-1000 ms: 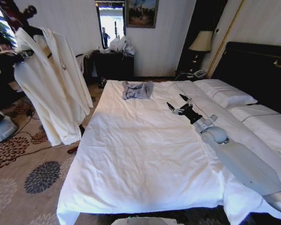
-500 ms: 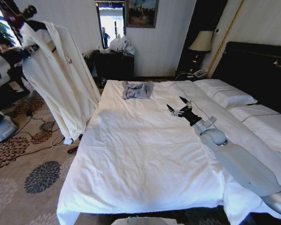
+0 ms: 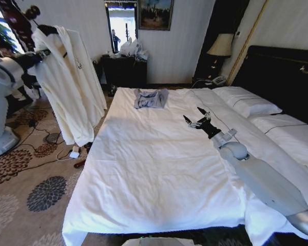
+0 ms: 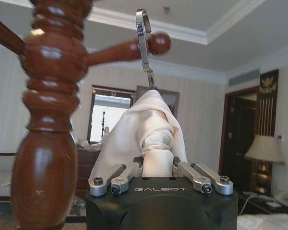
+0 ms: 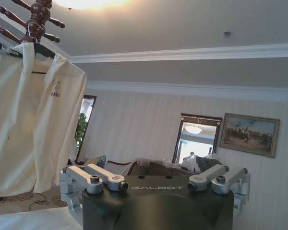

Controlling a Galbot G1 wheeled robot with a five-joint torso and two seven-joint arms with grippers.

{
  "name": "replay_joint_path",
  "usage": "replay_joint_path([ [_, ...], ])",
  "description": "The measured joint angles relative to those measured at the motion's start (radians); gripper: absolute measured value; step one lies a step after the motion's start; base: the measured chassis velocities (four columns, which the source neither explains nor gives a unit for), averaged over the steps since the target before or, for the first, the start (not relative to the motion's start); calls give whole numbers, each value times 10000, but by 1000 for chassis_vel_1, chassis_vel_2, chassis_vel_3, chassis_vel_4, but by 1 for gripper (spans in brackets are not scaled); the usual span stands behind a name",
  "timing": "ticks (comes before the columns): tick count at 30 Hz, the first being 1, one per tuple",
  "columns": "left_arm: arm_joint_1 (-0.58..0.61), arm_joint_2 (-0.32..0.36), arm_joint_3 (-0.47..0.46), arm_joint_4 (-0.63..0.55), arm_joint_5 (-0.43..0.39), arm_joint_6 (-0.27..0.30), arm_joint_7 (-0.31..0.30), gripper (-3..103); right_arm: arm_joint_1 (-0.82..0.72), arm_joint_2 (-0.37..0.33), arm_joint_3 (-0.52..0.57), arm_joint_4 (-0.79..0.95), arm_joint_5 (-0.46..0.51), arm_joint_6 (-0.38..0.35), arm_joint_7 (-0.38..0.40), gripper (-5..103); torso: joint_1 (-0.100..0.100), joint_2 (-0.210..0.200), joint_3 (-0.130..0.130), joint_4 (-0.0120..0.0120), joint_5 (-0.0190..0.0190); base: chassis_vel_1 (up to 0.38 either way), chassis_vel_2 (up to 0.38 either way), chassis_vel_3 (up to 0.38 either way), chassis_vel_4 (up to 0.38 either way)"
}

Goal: Pick up the clothes from the bed and hang them on the clothes hanger.

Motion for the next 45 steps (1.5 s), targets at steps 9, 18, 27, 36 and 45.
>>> replay_joint_path([
  [9,-51,-119,258,60,86,-15,131,19,-69,-40,71,-11,-5,53,1,100,-1,0,0,1,0,0,0,0,0],
  [18,347,6,-181,-275,-27,120,-117,19,-186,-62,118,-4,-37,153,-3,100,-1,0,0,1,1,0,0,0,0],
  [27,571,156,-312,-371,-160,123,-152,19,-119,-95,105,14,-29,169,-8,100,-1,2,-1,-2,2,0,0,0,0],
  [36,1070,430,-495,-1149,-430,65,-941,20,-180,-166,184,110,19,213,-11,100,-1,2,-1,0,0,0,0,0,0],
  [45,3200,1606,-1619,-4113,-560,-191,-2452,58,-157,-102,193,268,25,184,1,100,0,2,0,-2,0,0,0,0,0],
])
